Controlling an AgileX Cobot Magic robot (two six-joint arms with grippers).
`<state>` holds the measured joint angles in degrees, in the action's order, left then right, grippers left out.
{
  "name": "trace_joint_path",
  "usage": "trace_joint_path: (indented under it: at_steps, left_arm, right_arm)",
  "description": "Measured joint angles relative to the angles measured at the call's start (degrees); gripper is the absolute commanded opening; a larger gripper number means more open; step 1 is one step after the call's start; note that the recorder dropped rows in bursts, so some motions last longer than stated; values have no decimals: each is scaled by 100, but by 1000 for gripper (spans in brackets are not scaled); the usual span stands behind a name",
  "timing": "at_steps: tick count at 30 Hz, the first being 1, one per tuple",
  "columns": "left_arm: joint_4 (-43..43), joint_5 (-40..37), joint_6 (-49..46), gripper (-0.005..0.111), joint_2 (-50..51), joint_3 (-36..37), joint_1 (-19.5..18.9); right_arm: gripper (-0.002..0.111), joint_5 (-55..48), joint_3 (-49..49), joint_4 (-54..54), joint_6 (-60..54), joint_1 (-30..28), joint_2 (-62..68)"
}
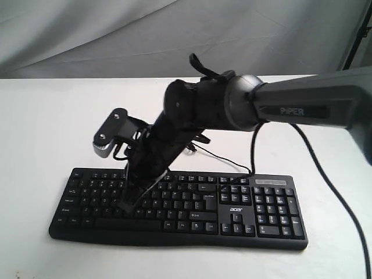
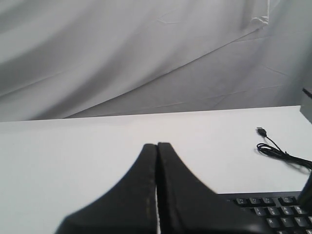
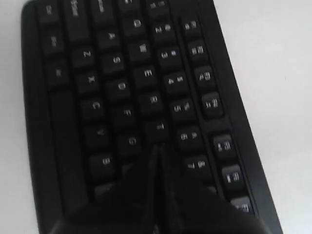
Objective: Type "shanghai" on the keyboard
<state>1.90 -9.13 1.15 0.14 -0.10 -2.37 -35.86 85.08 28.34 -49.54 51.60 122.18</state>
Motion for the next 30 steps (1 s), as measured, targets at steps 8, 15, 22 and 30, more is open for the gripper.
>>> trace_joint_path:
  at_steps: [8,15,22,30]
  left_arm:
    - [0,0,0,0,0,0,0]
    - [0,0,0,0,0,0,0]
    - [0,0,0,0,0,0,0]
    - [0,0,0,0,0,0,0]
  right_arm:
    - [0,517,-780,23,-15,-152,-258]
    - [0,627,-801,23,-15,-194,-258]
    - [0,637,-801,23,-15,-194,-258]
    - [0,626,-801,-55,-30,-194,-237]
